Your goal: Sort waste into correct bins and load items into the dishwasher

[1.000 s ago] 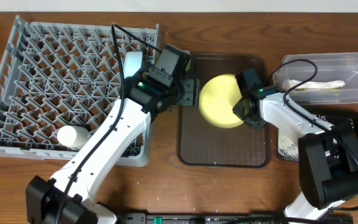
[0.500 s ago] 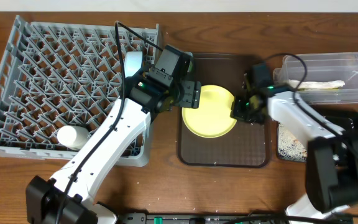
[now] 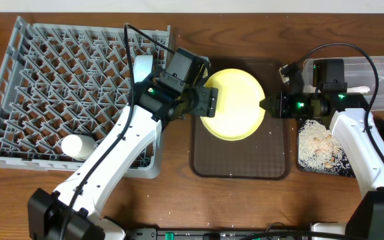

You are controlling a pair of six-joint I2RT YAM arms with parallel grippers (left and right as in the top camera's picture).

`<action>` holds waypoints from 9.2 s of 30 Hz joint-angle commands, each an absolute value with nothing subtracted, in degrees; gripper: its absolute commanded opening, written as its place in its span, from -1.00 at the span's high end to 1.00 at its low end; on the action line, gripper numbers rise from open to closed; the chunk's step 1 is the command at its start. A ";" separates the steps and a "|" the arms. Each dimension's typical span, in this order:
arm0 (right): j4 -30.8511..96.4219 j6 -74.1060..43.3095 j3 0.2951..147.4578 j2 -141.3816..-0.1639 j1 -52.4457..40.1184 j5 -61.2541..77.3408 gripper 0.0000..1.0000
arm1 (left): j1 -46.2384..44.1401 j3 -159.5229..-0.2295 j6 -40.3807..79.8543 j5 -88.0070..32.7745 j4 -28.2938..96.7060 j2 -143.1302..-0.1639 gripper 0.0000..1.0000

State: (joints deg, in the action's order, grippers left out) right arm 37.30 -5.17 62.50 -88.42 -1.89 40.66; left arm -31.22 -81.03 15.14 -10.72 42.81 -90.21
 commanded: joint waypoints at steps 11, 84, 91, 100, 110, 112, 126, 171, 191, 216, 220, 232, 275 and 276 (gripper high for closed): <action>36.71 1.17 62.89 -87.44 -1.26 50.92 0.17 | -30.92 -80.93 14.55 -21.30 41.12 -90.54 0.85; 42.68 -17.06 62.89 -67.81 25.45 30.33 -0.99 | -13.39 -80.79 1.45 9.06 41.45 -80.86 -0.80; 43.42 -12.71 62.89 -67.83 8.93 23.88 -0.98 | -13.26 -80.79 8.91 -5.78 43.92 -72.99 -0.83; 37.56 -12.78 62.89 -67.83 -8.67 13.52 -0.98 | -13.26 -80.79 8.88 -5.54 47.86 -70.89 -0.85; 34.68 -12.80 62.89 -67.83 -12.08 13.74 -0.98 | -13.26 -80.79 8.88 -5.54 47.94 -71.18 -0.86; 35.14 -12.80 62.89 -67.83 -12.08 13.72 -0.98 | -13.26 -80.79 8.88 -5.54 47.94 -71.18 -0.86; 40.25 -6.96 62.89 -63.55 -9.98 8.82 -0.98 | -13.26 -80.79 8.88 -5.54 47.94 -71.18 -0.86; 3.92 4.80 0.32 -0.32 -6.81 3.07 -0.99 | -13.26 -80.79 8.88 -5.54 47.94 -71.18 -0.87; 4.03 4.80 0.32 -0.38 -6.81 3.07 -0.99 | -13.26 -80.79 8.88 -5.54 47.94 -71.18 -0.88; 4.01 4.80 0.32 -0.38 -6.81 3.07 -0.98 | -4.54 -51.99 4.69 1.10 22.02 -41.21 -0.87; 4.03 4.80 0.32 -0.38 -6.81 3.07 -0.98 | -4.19 -43.86 -2.00 -0.95 13.91 -32.45 -0.88; 4.01 4.80 0.32 -0.38 -6.81 3.07 -0.98 | -2.76 -23.90 -2.72 -0.43 10.33 -7.57 -0.88; 4.03 4.80 0.32 -0.38 -6.81 3.07 -0.98 | -0.78 -0.23 -1.45 2.37 4.03 -0.27 -0.88; 4.01 4.80 0.32 -0.38 -6.81 3.07 -0.99 | -0.78 -0.23 -1.45 2.37 4.03 -0.27 -0.88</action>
State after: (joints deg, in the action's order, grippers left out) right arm 3.81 4.23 0.45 -0.69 -7.42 3.16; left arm -1.13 -0.89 -1.34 1.48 1.15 -0.60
